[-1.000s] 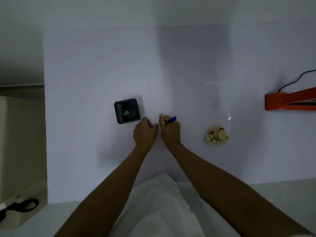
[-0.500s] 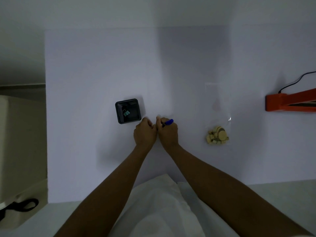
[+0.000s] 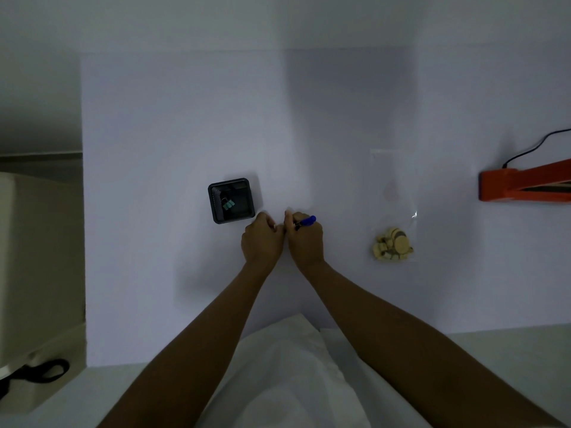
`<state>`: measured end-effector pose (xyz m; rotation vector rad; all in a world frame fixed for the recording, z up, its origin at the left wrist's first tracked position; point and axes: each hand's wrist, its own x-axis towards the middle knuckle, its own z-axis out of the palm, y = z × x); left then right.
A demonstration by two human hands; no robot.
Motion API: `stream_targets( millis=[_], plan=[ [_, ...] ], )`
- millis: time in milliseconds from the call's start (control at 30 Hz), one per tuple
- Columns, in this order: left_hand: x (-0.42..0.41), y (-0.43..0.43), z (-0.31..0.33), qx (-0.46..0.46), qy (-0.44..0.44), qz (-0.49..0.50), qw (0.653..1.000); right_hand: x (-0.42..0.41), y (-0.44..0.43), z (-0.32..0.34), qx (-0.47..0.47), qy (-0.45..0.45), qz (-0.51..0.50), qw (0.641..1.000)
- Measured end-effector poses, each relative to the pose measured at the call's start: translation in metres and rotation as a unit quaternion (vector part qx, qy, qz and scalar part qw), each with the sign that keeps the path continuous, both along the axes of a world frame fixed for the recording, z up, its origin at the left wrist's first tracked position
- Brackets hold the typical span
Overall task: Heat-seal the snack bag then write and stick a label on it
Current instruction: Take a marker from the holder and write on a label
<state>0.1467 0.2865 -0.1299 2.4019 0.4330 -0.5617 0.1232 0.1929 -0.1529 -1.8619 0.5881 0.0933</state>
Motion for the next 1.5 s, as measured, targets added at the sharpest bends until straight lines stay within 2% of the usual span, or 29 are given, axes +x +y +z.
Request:
stream_targets(
  millis=[1033,1233,1500],
  plan=[
    [-0.001,0.0,0.004,-0.003,-0.004,-0.009,1.0,-0.004,-0.01,0.004,-0.001,0.0,-0.024,1.0],
    [-0.002,0.003,0.003,-0.019,-0.005,-0.005,1.0,-0.008,-0.016,0.017,0.048,0.003,-0.093,0.995],
    [-0.018,0.01,0.007,-0.057,-0.024,-0.009,0.998,-0.018,-0.019,0.022,0.034,0.024,-0.065,0.997]
  ],
)
